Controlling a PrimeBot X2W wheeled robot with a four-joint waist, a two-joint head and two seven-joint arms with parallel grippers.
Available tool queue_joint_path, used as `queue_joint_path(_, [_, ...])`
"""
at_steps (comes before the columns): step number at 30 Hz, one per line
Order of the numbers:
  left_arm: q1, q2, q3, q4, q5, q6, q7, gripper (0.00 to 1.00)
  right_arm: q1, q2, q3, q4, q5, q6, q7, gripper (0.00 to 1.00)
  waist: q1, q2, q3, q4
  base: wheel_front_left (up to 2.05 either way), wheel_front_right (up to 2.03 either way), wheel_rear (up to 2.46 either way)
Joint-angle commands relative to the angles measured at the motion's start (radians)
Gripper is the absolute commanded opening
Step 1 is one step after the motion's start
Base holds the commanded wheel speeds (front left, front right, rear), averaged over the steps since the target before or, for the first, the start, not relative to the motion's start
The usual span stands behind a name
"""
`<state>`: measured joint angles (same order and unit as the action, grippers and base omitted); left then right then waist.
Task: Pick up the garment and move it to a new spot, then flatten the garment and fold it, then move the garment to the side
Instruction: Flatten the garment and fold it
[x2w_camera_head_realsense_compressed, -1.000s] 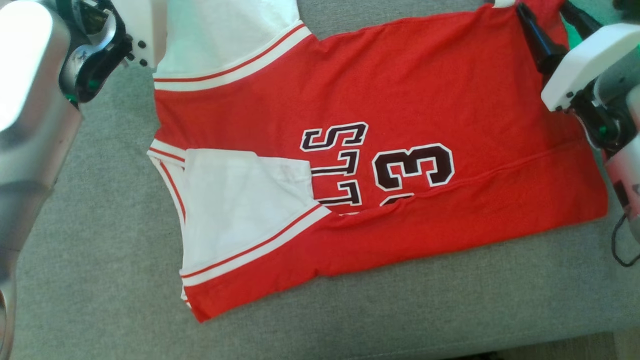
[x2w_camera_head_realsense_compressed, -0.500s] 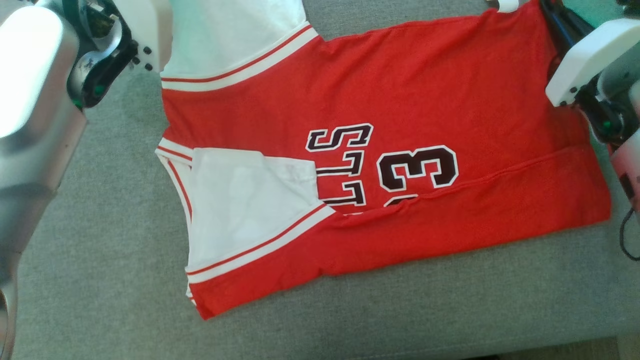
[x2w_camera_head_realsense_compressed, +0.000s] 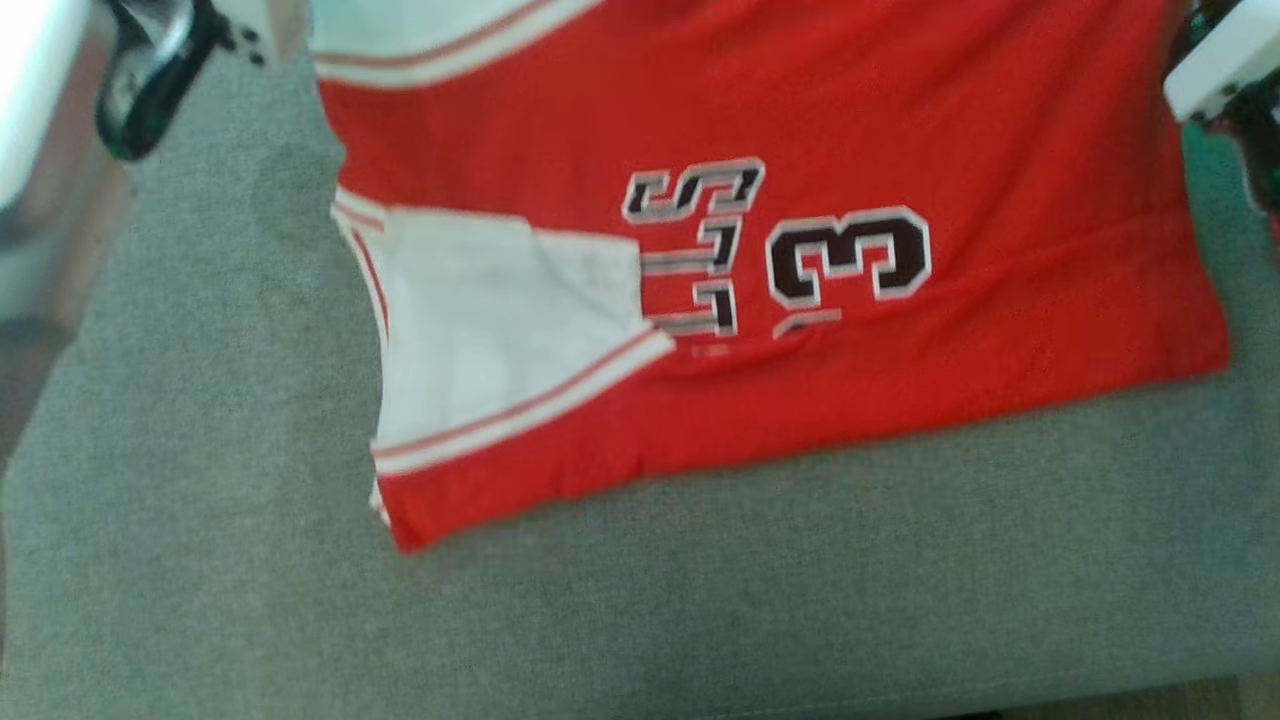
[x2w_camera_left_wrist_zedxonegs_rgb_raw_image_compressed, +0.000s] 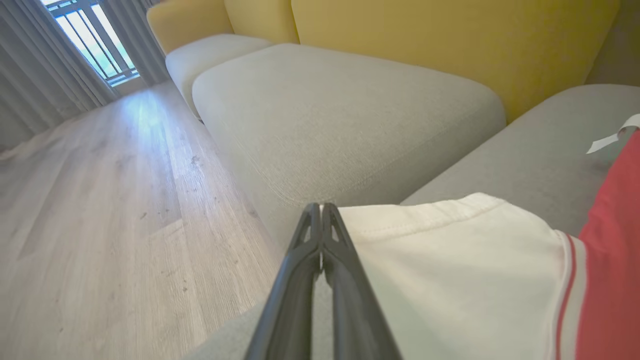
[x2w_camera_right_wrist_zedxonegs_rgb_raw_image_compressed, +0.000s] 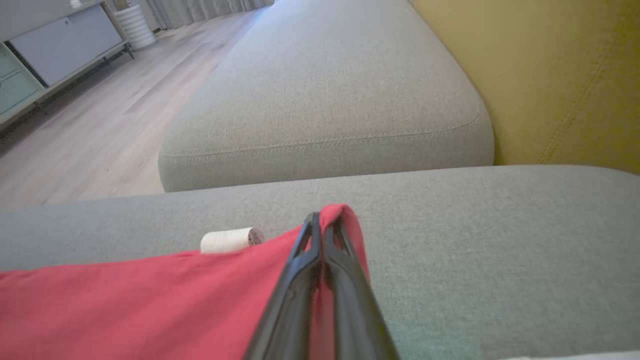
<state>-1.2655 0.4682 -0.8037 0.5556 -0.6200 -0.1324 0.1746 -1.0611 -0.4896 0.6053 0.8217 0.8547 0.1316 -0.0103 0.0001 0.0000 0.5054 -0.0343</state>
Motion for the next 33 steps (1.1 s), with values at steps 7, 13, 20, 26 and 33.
queue_joint_path(7, [-0.088, 0.031, 0.054, 0.044, 0.011, 0.002, -0.106, 0.00, -0.028, -0.040, 0.008, -0.006, 0.035, -0.001, -0.029, 0.00, -0.0001, 0.0000, -0.010, 0.008, 0.00, 0.00, 0.00])
queue_joint_path(13, [-0.026, 0.036, 0.039, 0.019, -0.030, 0.002, -0.146, 0.00, 0.035, -0.073, 0.025, -0.023, 0.103, -0.001, -0.046, 0.00, -0.0001, 0.0000, -0.036, 0.024, 0.00, 0.00, 0.00])
queue_joint_path(20, [0.104, 0.082, 0.033, -0.108, -0.065, 0.018, -0.163, 0.00, 0.115, -0.116, 0.051, -0.053, 0.150, -0.001, -0.064, 0.00, -0.0001, 0.0000, -0.068, 0.047, 0.00, 0.00, 0.00])
queue_joint_path(26, [0.248, 0.139, 0.039, -0.269, -0.074, 0.103, -0.184, 0.00, 0.191, -0.150, 0.070, -0.090, 0.184, -0.001, -0.086, 0.00, -0.0001, 0.0000, -0.096, 0.063, 0.00, 0.00, 0.00])
queue_joint_path(33, [0.445, 0.194, 0.043, -0.456, -0.100, 0.215, -0.201, 0.00, 0.291, -0.188, 0.077, -0.132, 0.222, -0.001, -0.111, 0.00, -0.0001, 0.0000, -0.123, 0.077, 0.00, 0.00, 0.00])
